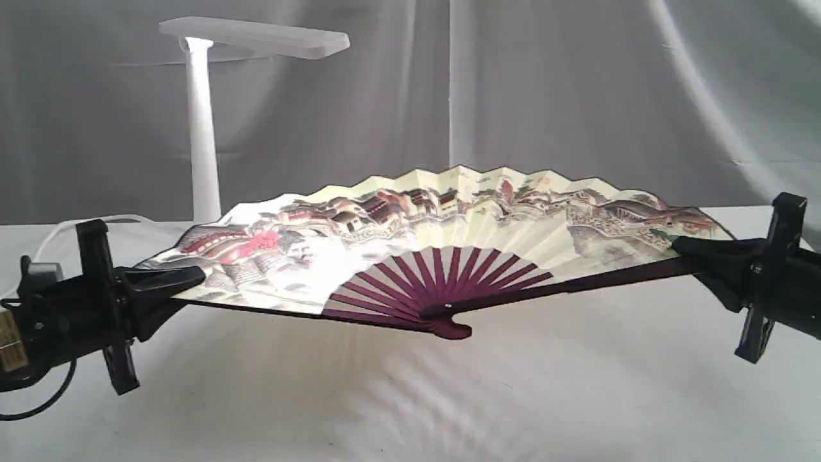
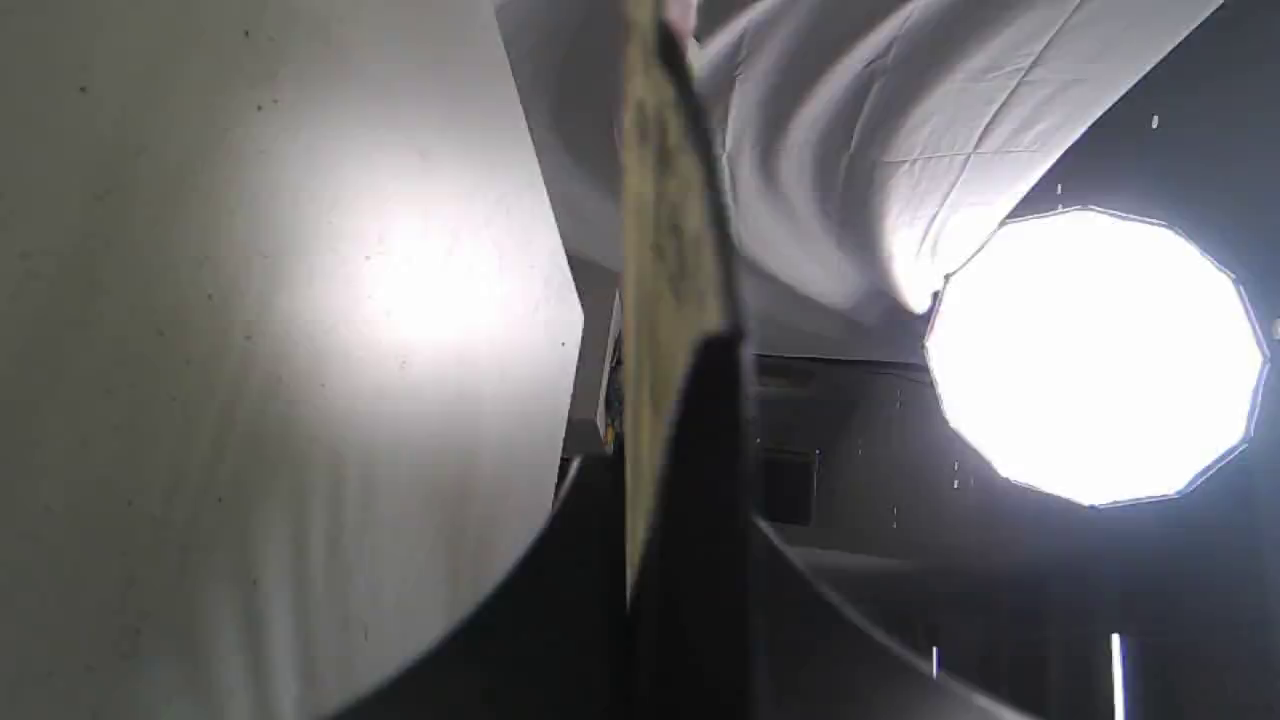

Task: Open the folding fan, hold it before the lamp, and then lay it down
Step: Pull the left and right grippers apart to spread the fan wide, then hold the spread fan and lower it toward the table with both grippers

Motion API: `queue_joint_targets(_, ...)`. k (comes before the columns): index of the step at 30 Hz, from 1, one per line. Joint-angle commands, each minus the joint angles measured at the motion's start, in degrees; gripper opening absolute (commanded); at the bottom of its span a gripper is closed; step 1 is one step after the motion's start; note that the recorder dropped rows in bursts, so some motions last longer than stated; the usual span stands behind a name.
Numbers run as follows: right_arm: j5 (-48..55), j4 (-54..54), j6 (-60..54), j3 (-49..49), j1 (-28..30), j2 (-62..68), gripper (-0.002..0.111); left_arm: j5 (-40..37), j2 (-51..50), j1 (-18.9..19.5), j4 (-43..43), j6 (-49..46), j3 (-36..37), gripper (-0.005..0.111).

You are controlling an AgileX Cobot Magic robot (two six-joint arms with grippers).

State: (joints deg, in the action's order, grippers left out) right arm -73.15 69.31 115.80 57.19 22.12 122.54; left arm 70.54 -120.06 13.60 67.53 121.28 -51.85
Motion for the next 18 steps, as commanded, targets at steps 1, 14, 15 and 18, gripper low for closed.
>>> queue_joint_targets(1,3.19,-4.84,-1.44,-0.10,1.85,-0.17,0.000,-0.57,2.75,3.20,-3.45,1.22,1.43,0.000)
queue_joint_targets(14,3.19,-9.84,1.63,-0.10,1.85,-0.17,0.000,-0.57,8.73,3.58,-4.40,1.22,4.58,0.000)
queue_joint_targets(15,3.19,-10.33,2.83,-0.10,1.85,-0.17,0.000,-0.57,9.22,3.58,-4.88,1.22,4.58,0.000)
queue_joint_targets(18,3.19,-11.36,3.72,-0.10,1.85,-0.31,0.000,-0.57,10.43,3.58,-6.25,1.22,4.58,0.000)
